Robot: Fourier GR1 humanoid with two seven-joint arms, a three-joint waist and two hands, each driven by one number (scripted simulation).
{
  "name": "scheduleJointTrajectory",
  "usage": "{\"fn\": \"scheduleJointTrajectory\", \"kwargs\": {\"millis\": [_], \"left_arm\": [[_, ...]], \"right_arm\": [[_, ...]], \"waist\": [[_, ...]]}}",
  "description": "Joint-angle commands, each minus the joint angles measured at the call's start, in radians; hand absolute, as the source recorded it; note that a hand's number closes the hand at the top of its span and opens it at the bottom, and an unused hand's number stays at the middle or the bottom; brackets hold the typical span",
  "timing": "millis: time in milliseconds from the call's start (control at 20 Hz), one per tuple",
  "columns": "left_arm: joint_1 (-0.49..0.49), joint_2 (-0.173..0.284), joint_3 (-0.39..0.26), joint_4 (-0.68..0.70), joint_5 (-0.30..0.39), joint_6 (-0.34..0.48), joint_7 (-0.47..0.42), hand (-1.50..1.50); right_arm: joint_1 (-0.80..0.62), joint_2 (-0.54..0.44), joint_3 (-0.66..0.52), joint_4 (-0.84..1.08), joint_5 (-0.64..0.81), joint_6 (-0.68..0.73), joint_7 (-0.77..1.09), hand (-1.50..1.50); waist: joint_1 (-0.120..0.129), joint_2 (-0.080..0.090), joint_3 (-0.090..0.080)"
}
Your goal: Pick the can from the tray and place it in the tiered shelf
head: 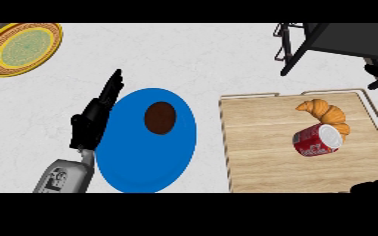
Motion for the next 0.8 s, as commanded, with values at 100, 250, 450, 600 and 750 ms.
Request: {"fn": "scheduleJointTrajectory", "kwargs": {"millis": [100,250,450,600,750], "left_arm": [[0.025,-0.028,0.006,-0.014,-0.022,0.001,-0.019,0.00],[-0.030,-0.014,0.021,-0.030,-0.019,-0.012,0.075,0.00],[0.014,-0.006,0.054,0.059,-0.008,-0.060,-0.065,0.00],[0.038,-0.049,0.025,0.013,-0.043,-0.011,-0.035,0.00],[-0.042,-0.042,0.053,0.037,-0.037,-0.033,0.012,0.00]], "right_arm": [[-0.027,0.045,0.017,0.015,0.038,0.042,0.109,-1.50],[0.009,0.063,0.046,0.026,0.077,0.032,0.092,-1.50],[-0.060,0.084,0.038,0.120,0.089,0.062,0.058,-1.50],[0.003,0.090,0.076,0.040,0.131,0.070,0.101,-1.50],[0.011,0.114,0.089,0.043,0.160,0.069,0.094,-1.50]], "waist": [[-0.001,0.000,0.000],[-0.001,0.000,0.001],[0.002,0.002,0.000],[-0.001,0.000,0.000],[-0.004,0.000,0.000]]}}
